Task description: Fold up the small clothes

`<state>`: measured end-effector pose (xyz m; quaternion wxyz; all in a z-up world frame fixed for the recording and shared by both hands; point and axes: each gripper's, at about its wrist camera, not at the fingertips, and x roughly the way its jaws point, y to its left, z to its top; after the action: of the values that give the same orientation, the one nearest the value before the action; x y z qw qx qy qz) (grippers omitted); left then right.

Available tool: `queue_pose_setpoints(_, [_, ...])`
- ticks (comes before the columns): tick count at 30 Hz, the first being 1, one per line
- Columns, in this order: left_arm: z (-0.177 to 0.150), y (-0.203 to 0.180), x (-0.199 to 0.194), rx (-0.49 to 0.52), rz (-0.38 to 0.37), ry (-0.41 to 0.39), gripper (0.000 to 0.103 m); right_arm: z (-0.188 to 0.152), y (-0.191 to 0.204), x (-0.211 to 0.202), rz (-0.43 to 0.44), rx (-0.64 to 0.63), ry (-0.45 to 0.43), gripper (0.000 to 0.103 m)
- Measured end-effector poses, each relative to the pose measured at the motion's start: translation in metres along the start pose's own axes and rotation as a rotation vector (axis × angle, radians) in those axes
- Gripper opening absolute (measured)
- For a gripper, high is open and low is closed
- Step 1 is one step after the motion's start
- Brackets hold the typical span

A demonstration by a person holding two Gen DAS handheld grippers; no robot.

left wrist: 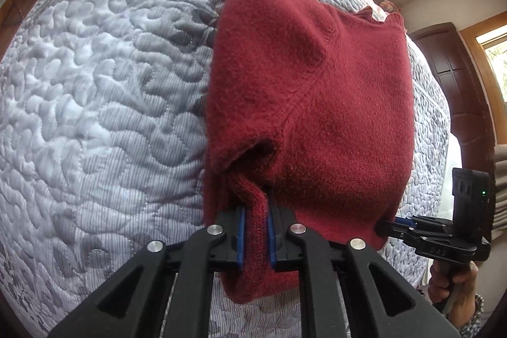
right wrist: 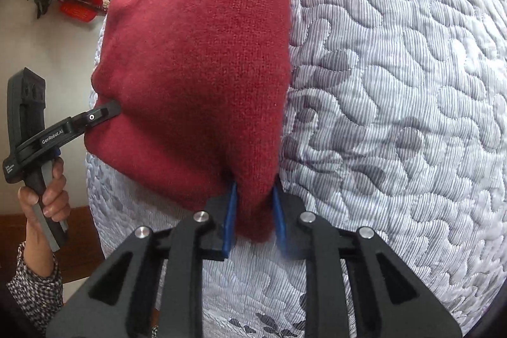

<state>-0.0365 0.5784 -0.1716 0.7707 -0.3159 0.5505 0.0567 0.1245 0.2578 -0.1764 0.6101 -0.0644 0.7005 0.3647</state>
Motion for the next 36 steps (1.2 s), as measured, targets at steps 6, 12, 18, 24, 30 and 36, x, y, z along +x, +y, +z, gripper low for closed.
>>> queue_pose_setpoints(6, [0.01,0.001,-0.045,0.053,-0.036,-0.07,0.07,0.013,0.006,-0.034,-0.009,-0.088,-0.043,0.053])
queue_pose_setpoints(12, [0.058,0.016,-0.067,-0.011,-0.045,-0.151,0.071,0.065,-0.003,-0.069,-0.019,-0.073,-0.147,0.058])
queue_pose_setpoints(18, [0.121,0.01,-0.03,-0.024,-0.038,-0.123,0.07,0.112,-0.002,-0.066,-0.062,-0.076,-0.176,0.058])
queue_pose_setpoints(24, [0.144,0.003,-0.002,-0.031,-0.042,-0.096,0.038,0.125,0.0,-0.06,-0.076,-0.103,-0.171,0.059])
queue_pose_setpoints(30, [0.148,-0.018,-0.025,0.018,-0.04,-0.194,0.01,0.132,0.002,-0.056,-0.081,-0.114,-0.18,0.059])
queue_pose_setpoints(36, [0.147,0.017,-0.005,-0.086,0.027,-0.191,0.01,0.141,0.007,-0.039,-0.052,-0.098,-0.174,0.062])
